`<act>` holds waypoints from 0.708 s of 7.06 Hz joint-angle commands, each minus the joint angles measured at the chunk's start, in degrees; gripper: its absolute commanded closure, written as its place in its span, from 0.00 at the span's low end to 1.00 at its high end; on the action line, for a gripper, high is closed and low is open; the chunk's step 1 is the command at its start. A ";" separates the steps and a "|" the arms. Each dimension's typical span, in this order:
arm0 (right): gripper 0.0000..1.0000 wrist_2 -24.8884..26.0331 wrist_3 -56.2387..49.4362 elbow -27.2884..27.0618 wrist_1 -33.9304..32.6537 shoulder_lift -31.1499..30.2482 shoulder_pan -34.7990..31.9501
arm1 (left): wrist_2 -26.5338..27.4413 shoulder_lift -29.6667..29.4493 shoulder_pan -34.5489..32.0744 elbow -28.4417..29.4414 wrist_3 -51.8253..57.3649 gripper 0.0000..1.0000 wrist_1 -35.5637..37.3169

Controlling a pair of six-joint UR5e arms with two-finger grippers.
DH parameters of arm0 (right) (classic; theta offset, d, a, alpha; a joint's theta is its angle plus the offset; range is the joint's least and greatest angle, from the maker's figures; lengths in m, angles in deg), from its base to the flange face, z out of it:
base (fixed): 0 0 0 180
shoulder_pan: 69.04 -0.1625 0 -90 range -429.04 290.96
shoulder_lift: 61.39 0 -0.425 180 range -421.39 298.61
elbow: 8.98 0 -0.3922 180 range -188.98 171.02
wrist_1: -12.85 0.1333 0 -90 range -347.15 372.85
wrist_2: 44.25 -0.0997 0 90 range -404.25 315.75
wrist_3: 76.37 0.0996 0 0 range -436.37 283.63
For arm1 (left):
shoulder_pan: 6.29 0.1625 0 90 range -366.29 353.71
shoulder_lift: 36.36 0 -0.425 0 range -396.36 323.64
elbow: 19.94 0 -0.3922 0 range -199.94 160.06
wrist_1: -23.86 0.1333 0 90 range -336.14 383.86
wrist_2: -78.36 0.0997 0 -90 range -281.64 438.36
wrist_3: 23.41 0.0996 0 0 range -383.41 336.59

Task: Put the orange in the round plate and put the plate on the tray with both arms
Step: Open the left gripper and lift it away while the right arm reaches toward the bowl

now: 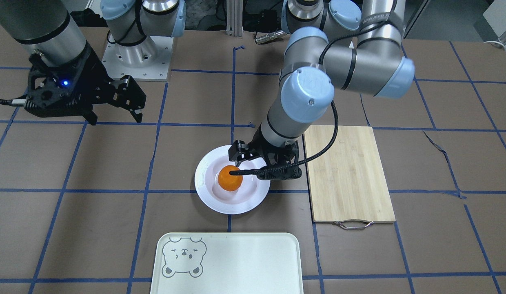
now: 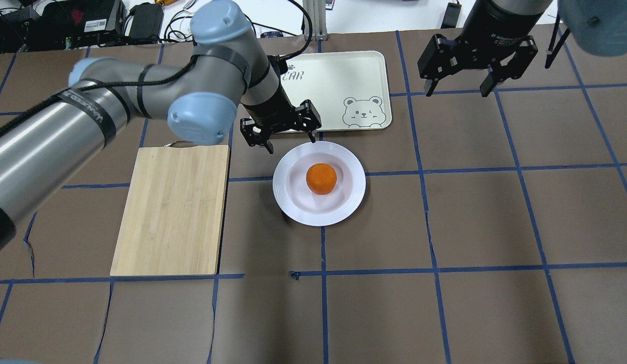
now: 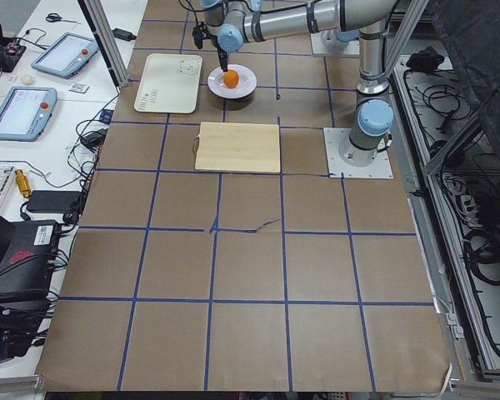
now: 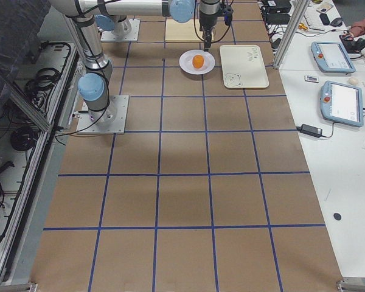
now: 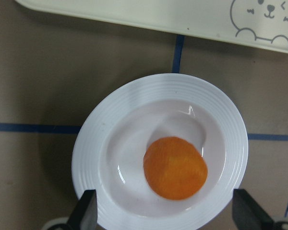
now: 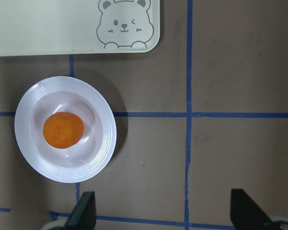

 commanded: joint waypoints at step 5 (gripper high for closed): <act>0.00 -25.24 -0.70 -30.73 -42.05 5.59 5.55 | 9.18 16.38 1.67 -6.32 8.55 0.00 -5.35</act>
